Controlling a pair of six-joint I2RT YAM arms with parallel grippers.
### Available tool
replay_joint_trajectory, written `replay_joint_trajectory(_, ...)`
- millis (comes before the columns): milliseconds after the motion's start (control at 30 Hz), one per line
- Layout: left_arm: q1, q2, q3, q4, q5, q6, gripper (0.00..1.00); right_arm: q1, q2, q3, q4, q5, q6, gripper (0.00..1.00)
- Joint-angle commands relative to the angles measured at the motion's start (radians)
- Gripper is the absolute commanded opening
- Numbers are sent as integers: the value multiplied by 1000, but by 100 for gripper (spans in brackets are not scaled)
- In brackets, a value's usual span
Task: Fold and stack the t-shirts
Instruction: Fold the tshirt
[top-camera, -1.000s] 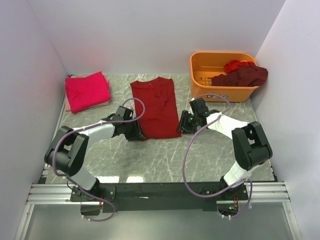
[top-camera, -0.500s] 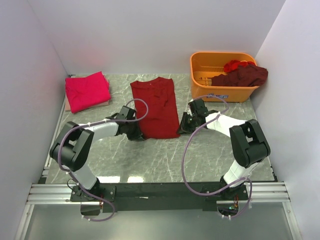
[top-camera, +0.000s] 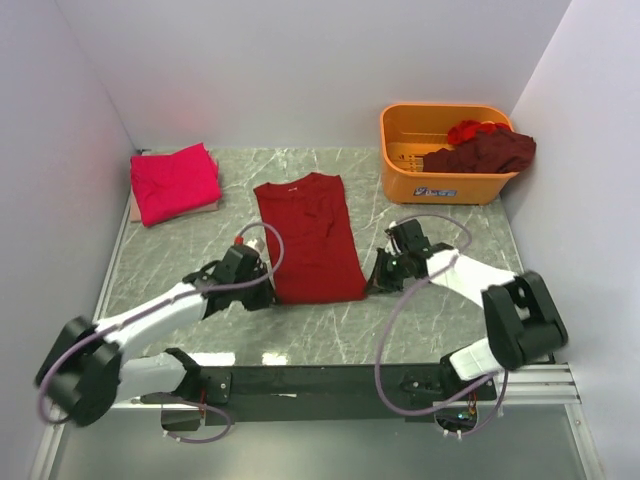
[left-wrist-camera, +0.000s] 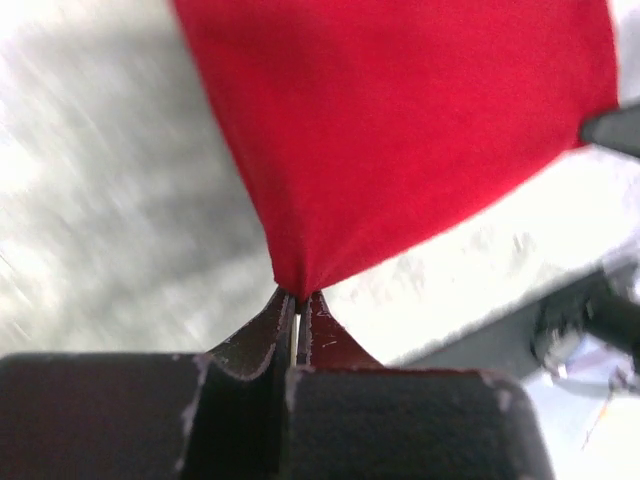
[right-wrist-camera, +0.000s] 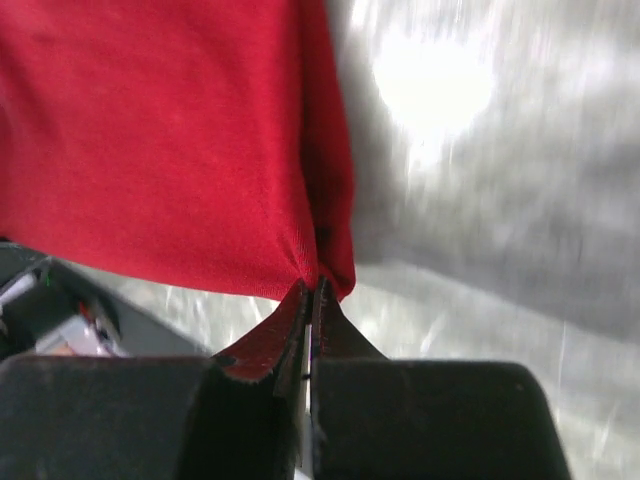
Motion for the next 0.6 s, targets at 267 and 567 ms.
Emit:
replay_joint_trajectory(267,-86,-264,64,-222,-149,-133,1,-5,-290,24,-153,-46,-28,0)
replay_joint_trajectory(567,81,-8,340,-158,-291,-64,0,-9,-28,424,-174,64,-47,0)
